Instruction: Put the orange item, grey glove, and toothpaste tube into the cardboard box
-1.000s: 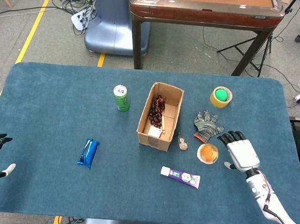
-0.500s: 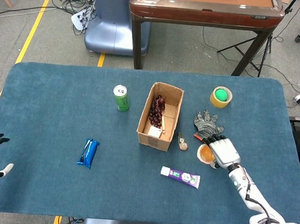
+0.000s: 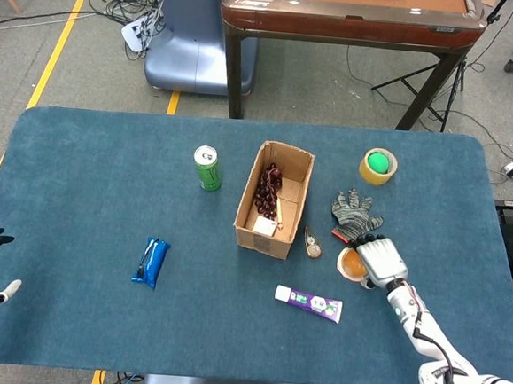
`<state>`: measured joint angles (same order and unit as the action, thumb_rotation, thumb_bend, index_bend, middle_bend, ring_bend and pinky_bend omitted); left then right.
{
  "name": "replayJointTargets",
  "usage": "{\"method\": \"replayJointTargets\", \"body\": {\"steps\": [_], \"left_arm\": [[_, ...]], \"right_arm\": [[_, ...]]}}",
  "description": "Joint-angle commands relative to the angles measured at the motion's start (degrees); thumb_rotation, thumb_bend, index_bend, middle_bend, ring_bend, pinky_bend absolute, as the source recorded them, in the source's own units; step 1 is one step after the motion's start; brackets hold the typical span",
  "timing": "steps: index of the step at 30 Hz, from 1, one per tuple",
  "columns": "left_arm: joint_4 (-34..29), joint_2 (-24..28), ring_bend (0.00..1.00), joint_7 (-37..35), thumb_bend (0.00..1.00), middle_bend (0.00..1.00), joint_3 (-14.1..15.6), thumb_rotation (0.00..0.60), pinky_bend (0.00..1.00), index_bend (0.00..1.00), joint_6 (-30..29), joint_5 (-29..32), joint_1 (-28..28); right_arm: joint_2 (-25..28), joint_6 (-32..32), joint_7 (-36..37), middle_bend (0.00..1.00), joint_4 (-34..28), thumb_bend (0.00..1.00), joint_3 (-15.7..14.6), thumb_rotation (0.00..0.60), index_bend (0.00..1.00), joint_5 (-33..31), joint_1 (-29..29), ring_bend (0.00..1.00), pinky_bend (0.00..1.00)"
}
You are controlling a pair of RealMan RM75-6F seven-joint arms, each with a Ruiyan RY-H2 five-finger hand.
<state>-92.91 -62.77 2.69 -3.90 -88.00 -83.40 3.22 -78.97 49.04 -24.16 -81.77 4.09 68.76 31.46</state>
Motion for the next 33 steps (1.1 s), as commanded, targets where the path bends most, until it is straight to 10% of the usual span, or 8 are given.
{"method": "replayJointTargets", "body": {"steps": [1,16,33], "left_arm": [[0.01,0.02,0.23,-0.06,0.16,0.19,-0.02,0.6,0.47,0.26,0.1,0.03,0.02],[0.04,0.07,0.23,-0.27,0.16,0.19,-0.1,0.6,0.47,0.26,0.31,0.2,-0.02],[-0.34,0.06,0.23,0.68,0.16,0.19,-0.02,0.6,0.47,0.26,0.37,0.03,-0.01]], "right_arm": [[-0.55,0.07,-0.05,0.36,0.65,0.11,-0.22,0.6,0.34,-0.11,0.25,0.27,0.36],[-1.24,5.4,3.61,0.58,2.45,0.17,-0.75,0.6,0.57,3.97,-0.74,0.52,0.53],[15.89,19.99,-1.3,0.58,-22.67,0.17,7.05,0.6,0.58,9.8,-1.62,0.52,0.53]]}}
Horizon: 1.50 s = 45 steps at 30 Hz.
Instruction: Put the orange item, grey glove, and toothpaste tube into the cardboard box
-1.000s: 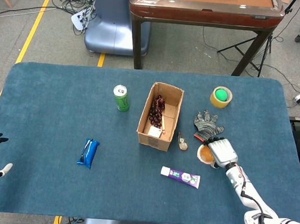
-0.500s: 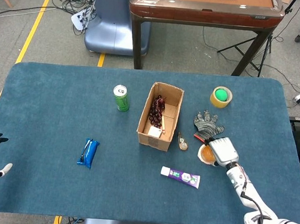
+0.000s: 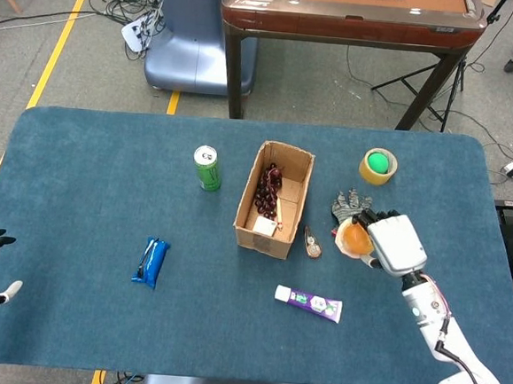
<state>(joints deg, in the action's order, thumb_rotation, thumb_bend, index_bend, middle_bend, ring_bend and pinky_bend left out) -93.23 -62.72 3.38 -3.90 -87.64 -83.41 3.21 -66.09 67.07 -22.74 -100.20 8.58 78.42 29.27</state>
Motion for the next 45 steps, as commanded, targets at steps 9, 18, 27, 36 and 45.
{"method": "replayJointTargets", "body": {"steps": [9,18,27,36,45], "left_arm": [[-0.25,0.28,0.23,-0.32,0.16,0.19,-0.07,0.6,0.47,0.26,-0.18,0.04,-0.15],[-0.48,0.62,0.23,-0.75,0.16,0.19,0.06,0.6,0.47,0.26,-0.36,-0.33,-0.29],[-1.01,1.41,0.23,-1.62,0.16,0.19,-0.01,0.6,0.47,0.26,-0.85,-0.33,-0.66],[-1.3,2.15,0.23,-2.8,0.16,0.2,-0.1,0.6,0.47,0.26,-1.55,-0.55,-1.09],[-1.27,2.18,0.23,-2.73,0.16,0.2,-0.05,0.6,0.47,0.26,-1.43,-0.6,-1.1]], "right_arm": [[1.83,2.91,-7.85,0.58,-9.18,0.17,8.68,0.6,0.58,-2.94,5.33,0.52,0.53],[-7.17,0.45,-11.29,0.58,-2.42,0.16,11.42,0.6,0.58,-9.42,11.89,0.52,0.53],[-16.36,-1.23,-11.27,0.49,5.48,0.14,10.97,0.6,0.57,-12.81,16.41,0.43,0.53],[-19.69,-3.13,-8.52,0.26,8.78,0.0,9.98,0.6,0.16,-12.28,18.59,0.28,0.53],[-16.99,-1.78,-7.33,0.2,5.73,0.0,8.29,0.6,0.08,-9.3,17.45,0.25,0.5]]}}
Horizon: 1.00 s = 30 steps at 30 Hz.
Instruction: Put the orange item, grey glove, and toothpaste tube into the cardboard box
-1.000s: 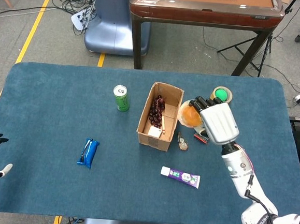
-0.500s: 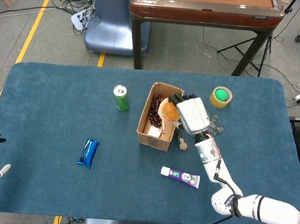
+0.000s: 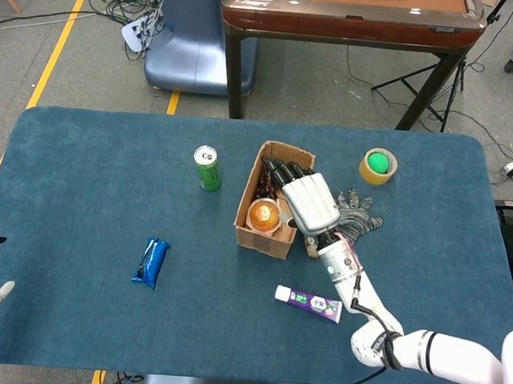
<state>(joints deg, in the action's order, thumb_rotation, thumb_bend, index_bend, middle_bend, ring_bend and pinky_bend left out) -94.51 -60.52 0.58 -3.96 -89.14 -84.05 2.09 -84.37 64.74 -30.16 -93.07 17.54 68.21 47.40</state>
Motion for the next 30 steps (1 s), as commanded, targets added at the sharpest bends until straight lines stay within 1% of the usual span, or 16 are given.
{"method": "replayJointTargets", "body": {"steps": [1,4,7,9,12,15,19,23,30], "left_arm": [[0.0,-0.03,0.23,0.15,0.16,0.2,0.01,0.6,0.47,0.26,0.12,0.05,0.04],[-0.04,-0.06,0.23,0.33,0.16,0.2,-0.02,0.6,0.47,0.26,0.16,0.09,0.06],[-0.05,-0.12,0.23,0.54,0.16,0.2,0.0,0.6,0.47,0.26,0.2,0.13,0.06],[-0.05,-0.17,0.23,0.7,0.16,0.2,-0.02,0.6,0.47,0.26,0.25,0.21,0.06],[-0.06,-0.25,0.23,0.94,0.16,0.2,-0.08,0.6,0.47,0.26,0.33,0.37,0.1],[0.04,-0.46,0.23,1.45,0.16,0.2,-0.13,0.6,0.47,0.26,0.61,0.62,0.22],[0.09,-0.68,0.23,2.06,0.16,0.2,-0.09,0.6,0.47,0.26,0.94,0.75,0.37],[0.21,-0.95,0.23,2.62,0.16,0.2,-0.06,0.6,0.47,0.26,1.27,0.88,0.53],[0.33,-1.01,0.23,2.65,0.16,0.2,-0.13,0.6,0.47,0.26,1.68,1.26,0.67]], "right_arm": [[2.32,0.95,0.01,0.2,-2.47,0.0,-1.14,0.6,0.09,1.58,-1.19,0.25,0.5],[5.15,2.14,-0.33,0.21,-4.96,0.0,-2.43,0.6,0.13,3.21,-2.76,0.25,0.5],[9.22,3.78,-0.6,0.24,-7.59,0.0,-4.08,0.6,0.19,4.69,-5.26,0.25,0.49],[11.95,4.57,-0.16,0.25,-8.73,0.0,-5.05,0.6,0.21,5.14,-6.98,0.25,0.48],[14.93,5.39,1.54,0.26,-8.87,0.0,-6.3,0.6,0.23,5.66,-9.2,0.25,0.47],[17.43,5.09,4.14,0.27,-6.92,0.0,-7.82,0.6,0.23,5.75,-11.28,0.25,0.46],[18.23,3.73,7.02,0.27,-3.37,0.0,-9.12,0.6,0.23,5.19,-12.71,0.25,0.45],[17.46,1.02,8.45,0.27,1.46,0.0,-10.8,0.6,0.23,4.49,-13.43,0.24,0.41],[14.66,-4.2,7.46,0.23,6.94,0.0,-12.87,0.6,0.23,2.42,-13.35,0.19,0.37]]}}
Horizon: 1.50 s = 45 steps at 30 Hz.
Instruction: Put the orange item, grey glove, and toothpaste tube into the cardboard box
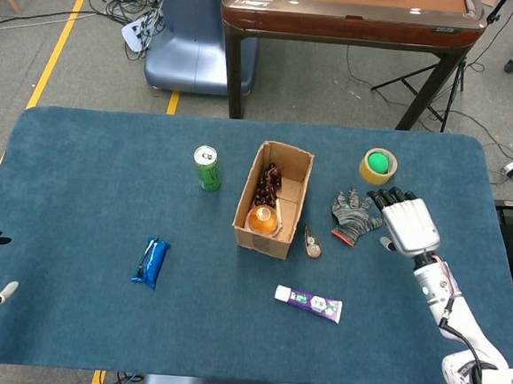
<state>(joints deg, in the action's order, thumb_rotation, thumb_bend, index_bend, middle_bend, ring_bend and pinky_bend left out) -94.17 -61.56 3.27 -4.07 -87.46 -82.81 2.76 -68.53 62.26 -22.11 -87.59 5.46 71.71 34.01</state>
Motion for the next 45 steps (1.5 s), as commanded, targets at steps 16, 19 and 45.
{"method": "replayJointTargets", "body": {"steps": [16,19,45], "left_arm": [[-0.19,0.3,0.23,-0.58,0.16,0.2,0.04,0.6,0.47,0.26,-0.19,-0.14,-0.13],[-0.27,0.37,0.23,-0.71,0.16,0.2,0.07,0.6,0.47,0.26,-0.29,-0.28,-0.17],[-0.59,1.1,0.23,-2.05,0.16,0.2,0.01,0.6,0.47,0.26,-0.85,-0.24,-0.64]], "right_arm": [[-12.38,-12.95,-6.63,0.08,15.3,0.0,0.91,0.6,0.15,-11.99,5.16,0.05,0.28],[-14.46,-14.23,-6.67,0.08,17.74,0.0,1.35,0.6,0.15,-13.07,6.08,0.05,0.28],[-23.51,-18.62,-3.8,0.3,27.43,0.03,2.35,0.6,0.25,-13.83,9.61,0.26,0.42]]}}
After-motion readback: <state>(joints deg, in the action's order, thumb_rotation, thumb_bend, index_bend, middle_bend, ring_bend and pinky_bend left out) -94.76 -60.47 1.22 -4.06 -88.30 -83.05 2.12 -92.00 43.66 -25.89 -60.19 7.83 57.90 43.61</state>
